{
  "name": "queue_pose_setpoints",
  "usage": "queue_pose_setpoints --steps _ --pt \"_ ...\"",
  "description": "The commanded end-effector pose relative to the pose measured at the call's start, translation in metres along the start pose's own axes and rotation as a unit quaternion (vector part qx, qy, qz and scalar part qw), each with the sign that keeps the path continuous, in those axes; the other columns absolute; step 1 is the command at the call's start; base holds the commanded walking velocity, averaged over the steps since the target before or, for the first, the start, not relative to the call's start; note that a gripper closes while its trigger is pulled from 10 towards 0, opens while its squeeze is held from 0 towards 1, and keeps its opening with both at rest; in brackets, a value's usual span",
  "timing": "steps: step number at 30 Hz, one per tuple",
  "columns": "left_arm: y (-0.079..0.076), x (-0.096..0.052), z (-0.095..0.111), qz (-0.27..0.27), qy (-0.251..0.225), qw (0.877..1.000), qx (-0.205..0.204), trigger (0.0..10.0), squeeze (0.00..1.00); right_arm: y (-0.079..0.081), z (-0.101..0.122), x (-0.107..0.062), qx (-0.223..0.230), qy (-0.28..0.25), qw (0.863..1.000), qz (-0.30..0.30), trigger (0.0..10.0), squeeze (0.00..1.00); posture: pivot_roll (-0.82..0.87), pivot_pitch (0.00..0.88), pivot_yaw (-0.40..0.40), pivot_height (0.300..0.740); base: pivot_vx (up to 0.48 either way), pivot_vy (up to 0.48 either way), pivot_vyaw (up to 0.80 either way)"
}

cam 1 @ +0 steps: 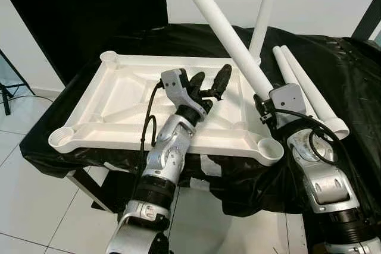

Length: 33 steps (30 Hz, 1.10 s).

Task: Building children table

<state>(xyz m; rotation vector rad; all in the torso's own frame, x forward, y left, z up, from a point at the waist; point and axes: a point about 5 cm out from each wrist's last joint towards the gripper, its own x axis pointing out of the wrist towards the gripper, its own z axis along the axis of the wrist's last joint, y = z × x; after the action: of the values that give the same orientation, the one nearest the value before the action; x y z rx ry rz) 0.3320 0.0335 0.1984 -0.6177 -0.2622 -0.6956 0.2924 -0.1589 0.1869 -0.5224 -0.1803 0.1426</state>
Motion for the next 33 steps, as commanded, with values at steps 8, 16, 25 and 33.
queue_pose_setpoints --steps 8,16,25,33 --pt "-0.011 0.012 -0.003 -0.031 0.004 0.999 0.034 10.0 0.0 0.001 0.01 0.001 -0.003 -0.027 1.0 -0.007 10.0 0.0 0.11 0.0 0.008 0.74 0.0 0.0 0.0" --pt "-0.008 0.011 -0.003 -0.023 0.009 0.999 0.041 10.0 0.0 0.004 0.011 0.003 -0.001 -0.031 1.0 -0.003 10.0 0.0 0.12 0.0 0.017 0.74 0.0 0.0 0.0" --pt "-0.009 0.014 -0.001 -0.022 0.003 0.999 0.047 10.0 0.0 0.005 0.011 0.004 -0.002 -0.031 1.0 -0.001 10.0 0.0 0.12 0.0 0.018 0.74 0.0 0.0 0.0" --pt "-0.008 0.01 0.001 -0.024 0.001 0.999 0.046 10.0 0.0 0.013 0.001 -0.006 0.007 -0.009 1.0 0.003 10.0 0.0 0.12 0.0 0.031 0.74 0.0 0.0 0.0"
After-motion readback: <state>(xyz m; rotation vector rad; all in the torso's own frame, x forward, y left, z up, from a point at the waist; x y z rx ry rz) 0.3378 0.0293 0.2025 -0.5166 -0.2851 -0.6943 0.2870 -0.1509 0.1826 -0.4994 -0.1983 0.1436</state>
